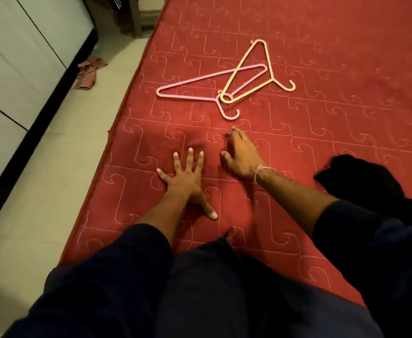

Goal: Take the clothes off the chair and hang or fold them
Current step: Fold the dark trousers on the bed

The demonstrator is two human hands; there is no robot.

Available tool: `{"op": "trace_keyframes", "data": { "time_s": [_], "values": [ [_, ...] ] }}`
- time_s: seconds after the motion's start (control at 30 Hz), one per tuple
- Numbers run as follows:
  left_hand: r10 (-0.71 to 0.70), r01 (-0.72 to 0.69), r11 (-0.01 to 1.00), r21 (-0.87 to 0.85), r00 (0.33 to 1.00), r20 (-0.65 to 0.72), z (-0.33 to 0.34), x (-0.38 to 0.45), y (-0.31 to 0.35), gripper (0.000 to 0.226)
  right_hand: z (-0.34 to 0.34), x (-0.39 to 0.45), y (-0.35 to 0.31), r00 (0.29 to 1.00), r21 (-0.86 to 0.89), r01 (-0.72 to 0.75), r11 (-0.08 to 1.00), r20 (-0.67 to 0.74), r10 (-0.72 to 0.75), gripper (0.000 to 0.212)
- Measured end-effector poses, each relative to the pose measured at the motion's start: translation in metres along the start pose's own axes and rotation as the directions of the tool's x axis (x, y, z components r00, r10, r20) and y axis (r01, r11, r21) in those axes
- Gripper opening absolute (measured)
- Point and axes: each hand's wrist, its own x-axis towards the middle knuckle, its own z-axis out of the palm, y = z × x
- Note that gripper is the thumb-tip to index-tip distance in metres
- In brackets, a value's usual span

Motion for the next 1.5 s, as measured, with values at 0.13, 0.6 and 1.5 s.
{"op": "trace_keyframes", "data": {
  "time_s": [0.13, 0.6, 1.5],
  "values": [
    [-0.014, 0.015, 1.0, -0.011, 0.999, 0.044, -0.003, 0.008, 0.002, 0.181, 0.001, 0.046, 0.004, 1.0, 0.007, -0.021, 1.0, -0.009, 0.021, 0.07],
    [-0.02, 0.02, 1.0, -0.022, 0.999, 0.036, -0.002, 0.006, 0.002, 0.18, 0.036, 0.018, -0.007, 0.991, -0.106, -0.044, 0.993, -0.129, 0.03, 0.031],
    [0.072, -0.077, -0.467, -0.881, 0.99, -0.124, 0.071, -0.19, -0.07, 0.048, -0.013, -0.228, -0.075, 0.932, 0.702, -0.083, 0.708, -0.196, 0.304, 0.033]
  ]
}}
